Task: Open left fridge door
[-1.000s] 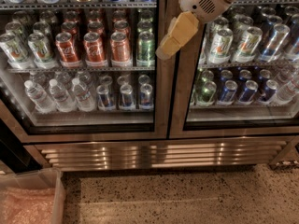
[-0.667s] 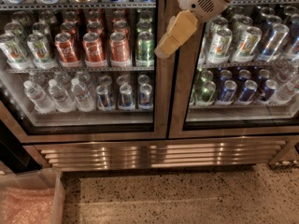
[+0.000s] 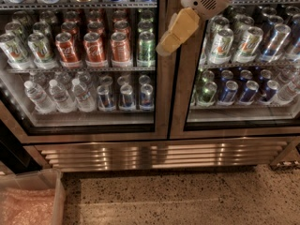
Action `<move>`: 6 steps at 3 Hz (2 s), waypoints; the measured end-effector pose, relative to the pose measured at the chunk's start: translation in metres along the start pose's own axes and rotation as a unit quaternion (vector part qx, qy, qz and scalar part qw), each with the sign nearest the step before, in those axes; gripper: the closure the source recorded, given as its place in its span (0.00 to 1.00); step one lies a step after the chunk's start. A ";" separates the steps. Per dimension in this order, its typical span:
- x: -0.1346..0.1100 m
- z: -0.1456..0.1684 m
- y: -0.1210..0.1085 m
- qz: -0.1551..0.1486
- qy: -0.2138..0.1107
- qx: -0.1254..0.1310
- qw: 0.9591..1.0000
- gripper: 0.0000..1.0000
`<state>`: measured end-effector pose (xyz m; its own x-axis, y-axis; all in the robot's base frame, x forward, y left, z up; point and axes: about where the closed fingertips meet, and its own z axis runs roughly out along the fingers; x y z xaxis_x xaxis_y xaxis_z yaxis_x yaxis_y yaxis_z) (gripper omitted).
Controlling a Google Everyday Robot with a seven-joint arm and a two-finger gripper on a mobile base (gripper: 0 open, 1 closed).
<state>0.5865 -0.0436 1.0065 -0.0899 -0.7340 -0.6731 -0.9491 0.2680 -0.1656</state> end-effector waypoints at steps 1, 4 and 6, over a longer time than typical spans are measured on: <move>0.001 0.001 -0.001 -0.004 0.000 -0.001 1.000 0.00; 0.000 -0.001 0.000 -0.013 -0.007 -0.009 1.000 0.17; 0.000 -0.001 0.000 -0.013 -0.007 -0.009 1.000 0.64</move>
Offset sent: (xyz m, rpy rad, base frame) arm 0.0516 0.0820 0.0772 0.0999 -0.1758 0.1790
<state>0.5859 -0.0441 1.0068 -0.0601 -0.7321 -0.6785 -0.9562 0.2374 -0.1714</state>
